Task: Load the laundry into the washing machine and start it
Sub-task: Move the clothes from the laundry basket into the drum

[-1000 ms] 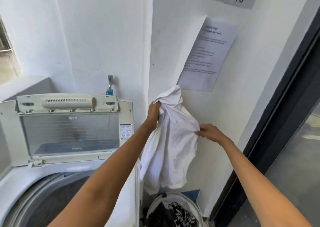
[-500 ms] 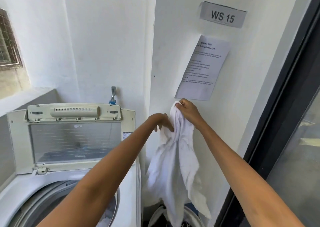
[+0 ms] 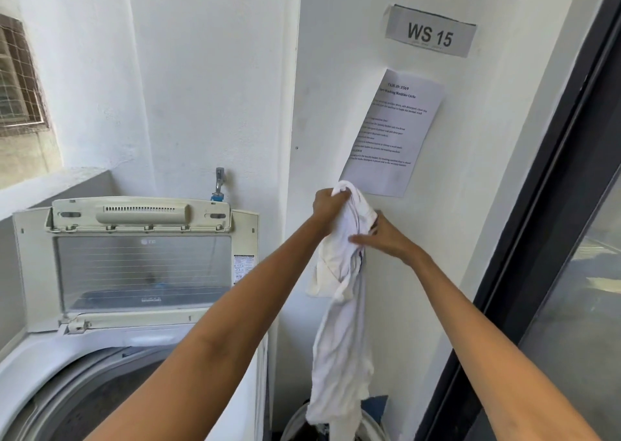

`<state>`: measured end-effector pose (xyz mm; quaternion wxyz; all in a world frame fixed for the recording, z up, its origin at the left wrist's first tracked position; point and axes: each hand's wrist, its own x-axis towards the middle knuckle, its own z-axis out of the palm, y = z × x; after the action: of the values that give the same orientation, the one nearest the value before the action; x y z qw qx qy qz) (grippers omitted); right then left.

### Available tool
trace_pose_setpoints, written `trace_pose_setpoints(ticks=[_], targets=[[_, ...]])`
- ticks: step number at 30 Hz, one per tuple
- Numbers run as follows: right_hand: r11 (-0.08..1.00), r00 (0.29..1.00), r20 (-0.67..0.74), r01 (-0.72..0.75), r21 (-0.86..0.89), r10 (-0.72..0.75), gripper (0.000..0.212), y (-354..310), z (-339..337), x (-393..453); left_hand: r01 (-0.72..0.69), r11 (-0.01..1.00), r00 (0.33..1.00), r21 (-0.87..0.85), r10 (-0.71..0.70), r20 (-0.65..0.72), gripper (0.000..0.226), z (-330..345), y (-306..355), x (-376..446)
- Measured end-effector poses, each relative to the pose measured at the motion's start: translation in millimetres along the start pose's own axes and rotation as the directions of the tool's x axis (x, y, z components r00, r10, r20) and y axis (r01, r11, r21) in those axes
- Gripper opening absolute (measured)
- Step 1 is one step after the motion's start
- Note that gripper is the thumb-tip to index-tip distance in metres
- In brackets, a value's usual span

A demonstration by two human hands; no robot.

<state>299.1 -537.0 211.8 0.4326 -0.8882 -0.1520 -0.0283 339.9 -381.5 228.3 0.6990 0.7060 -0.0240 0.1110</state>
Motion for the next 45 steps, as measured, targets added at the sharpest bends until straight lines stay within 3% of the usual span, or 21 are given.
trace_pose_setpoints(ticks=[3,6,11,14,17,19,23,24,26,29,31,34,36,38,40,42,44,45], targets=[[0.983,0.992,-0.009,-0.126,-0.132,0.125,0.059,28,17,-4,-0.030,0.997,0.999,-0.067,0.027,-0.043,0.030,0,15,6],[0.965,0.968,0.007,-0.250,-0.082,0.251,0.052,35,33,2,-0.065,0.993,0.994,-0.100,0.056,-0.094,0.024,-9,23,8],[0.853,0.931,-0.141,-0.365,-0.372,0.337,0.036,30,22,13,0.003,0.992,0.990,-0.129,-0.021,-0.137,0.021,-53,11,12],[0.839,0.919,-0.205,-0.391,-0.380,0.336,0.033,27,3,27,0.003,0.999,1.000,0.043,-0.003,0.004,0.015,-92,4,10],[0.828,0.899,-0.337,-0.403,-0.390,0.279,0.034,18,-12,40,-0.002,0.939,0.989,0.343,-0.049,0.139,0.017,-139,2,4],[0.847,0.896,-0.401,-0.356,-0.395,0.190,0.035,5,-17,46,-0.021,0.867,0.996,0.498,-0.027,0.089,0.029,-161,0,4],[0.945,0.867,-0.491,-0.229,-0.231,0.090,0.043,-28,-18,50,0.031,0.664,0.982,0.747,0.121,-0.148,0.023,-172,5,0],[0.967,0.859,-0.503,-0.201,-0.155,0.098,0.041,-35,-16,51,0.024,0.676,0.975,0.736,0.148,-0.167,0.022,-171,8,-3],[0.993,0.875,-0.472,-0.116,0.011,0.107,0.027,-47,-11,54,-0.071,0.810,0.978,0.582,0.170,-0.118,0.016,-166,13,-8],[0.950,0.966,-0.254,0.034,0.311,0.048,0.012,-78,3,55,-0.132,0.955,0.988,0.264,0.147,-0.037,0.020,-148,16,-12],[0.928,0.989,-0.135,0.111,0.356,-0.067,0.016,-103,14,53,-0.070,0.984,0.995,0.161,0.057,0.087,0.006,-132,20,-17],[0.918,0.980,-0.075,0.200,0.342,-0.185,0.020,-129,27,53,-0.021,0.994,0.933,0.104,-0.018,0.358,0.019,-116,20,-16],[0.918,0.976,-0.028,0.212,0.335,-0.215,0.029,-133,33,51,-0.082,0.993,0.953,0.087,0.052,0.297,0.012,-111,18,-15],[0.917,0.970,0.022,0.223,0.332,-0.244,0.046,-120,38,50,-0.151,0.987,0.982,0.051,0.144,0.125,0.007,-109,17,-19],[0.943,0.957,0.053,0.269,0.195,-0.284,0.075,-98,46,47,-0.175,0.984,0.985,-0.026,0.175,0.007,0.008,-110,20,-20],[0.965,0.954,0.166,0.260,-0.044,-0.249,0.098,-68,63,47,-0.147,0.983,0.989,-0.113,0.146,-0.019,0.017,-115,29,-20],[0.978,0.952,0.296,0.135,-0.158,-0.084,0.091,-50,88,36,-0.118,0.969,0.992,-0.215,0.127,0.025,0.019,-119,45,-23],[0.993,0.954,0.299,0.035,-0.111,0.000,0.083,-46,103,31,-0.115,0.962,0.991,-0.249,0.129,0.039,0.017,-122,53,-26]])
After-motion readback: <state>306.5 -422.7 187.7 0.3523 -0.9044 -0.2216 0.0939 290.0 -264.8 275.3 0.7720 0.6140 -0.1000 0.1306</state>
